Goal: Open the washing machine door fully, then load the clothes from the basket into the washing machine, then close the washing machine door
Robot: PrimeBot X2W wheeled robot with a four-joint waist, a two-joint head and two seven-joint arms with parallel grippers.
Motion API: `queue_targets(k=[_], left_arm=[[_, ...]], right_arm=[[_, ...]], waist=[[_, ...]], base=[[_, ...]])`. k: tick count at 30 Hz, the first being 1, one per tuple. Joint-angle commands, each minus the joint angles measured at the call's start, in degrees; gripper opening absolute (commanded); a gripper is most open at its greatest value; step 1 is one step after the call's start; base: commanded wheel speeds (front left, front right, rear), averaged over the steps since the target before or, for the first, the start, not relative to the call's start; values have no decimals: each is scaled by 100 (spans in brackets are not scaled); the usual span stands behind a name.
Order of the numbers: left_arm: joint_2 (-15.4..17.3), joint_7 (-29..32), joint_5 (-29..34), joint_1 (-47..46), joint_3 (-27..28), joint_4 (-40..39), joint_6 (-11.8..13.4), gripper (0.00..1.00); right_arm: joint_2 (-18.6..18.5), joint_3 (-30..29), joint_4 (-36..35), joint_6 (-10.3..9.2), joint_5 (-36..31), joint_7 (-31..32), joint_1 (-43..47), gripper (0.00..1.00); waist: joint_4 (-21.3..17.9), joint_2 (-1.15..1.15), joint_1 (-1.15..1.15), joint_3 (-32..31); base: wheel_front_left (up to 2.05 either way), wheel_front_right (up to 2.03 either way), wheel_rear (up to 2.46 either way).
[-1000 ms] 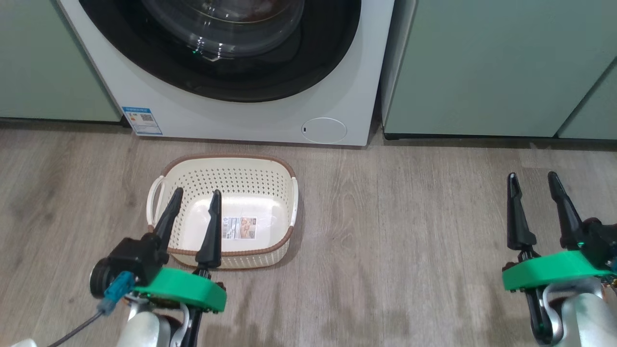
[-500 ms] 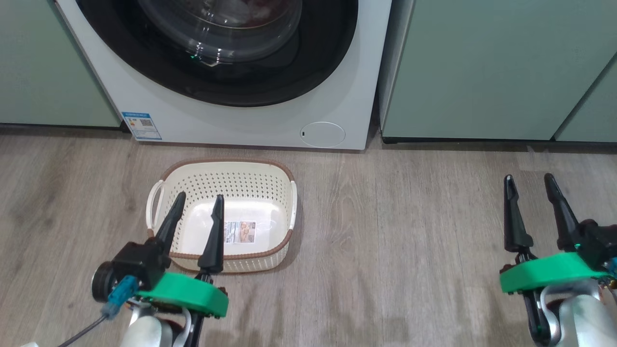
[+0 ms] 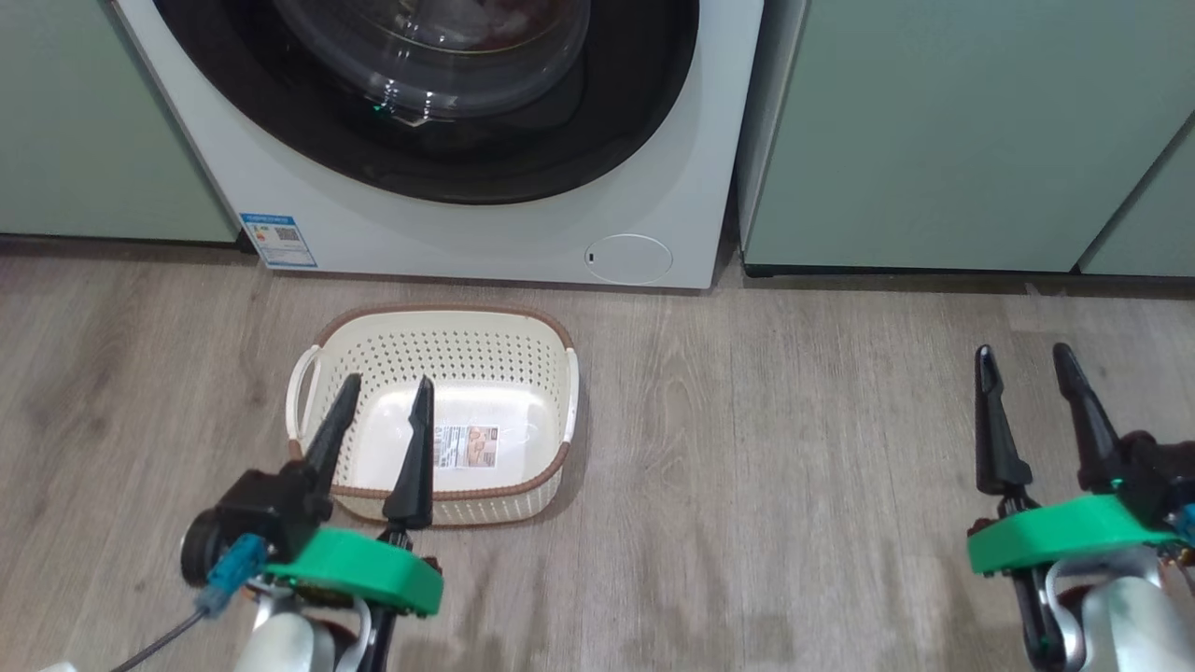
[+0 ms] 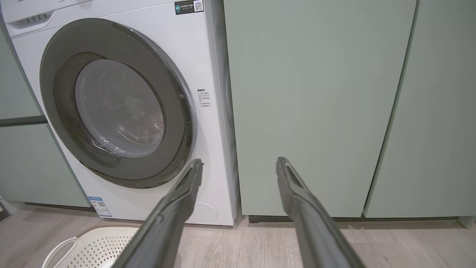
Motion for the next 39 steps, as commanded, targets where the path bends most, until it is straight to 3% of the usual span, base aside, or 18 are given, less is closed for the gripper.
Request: queue_targets(k=[1,5,39], left_arm=[[-4,1,-3,0,-7,47,-1,0],[-14,18,-57,146,-52,391,-4,0],[77,501,-2213,-6,268,528,-153,0]], right_arm=[[2,-1,48,1,5,0,-3,0],[53,-6,415,1,57,24,65,0],[33,65,423,1,2269,584,-35,0]], waist=[[1,0,0,1],[2,0,1,0],[17,0,1,-30]], base=[[0,0,0],[0,0,0],[0,0,0]])
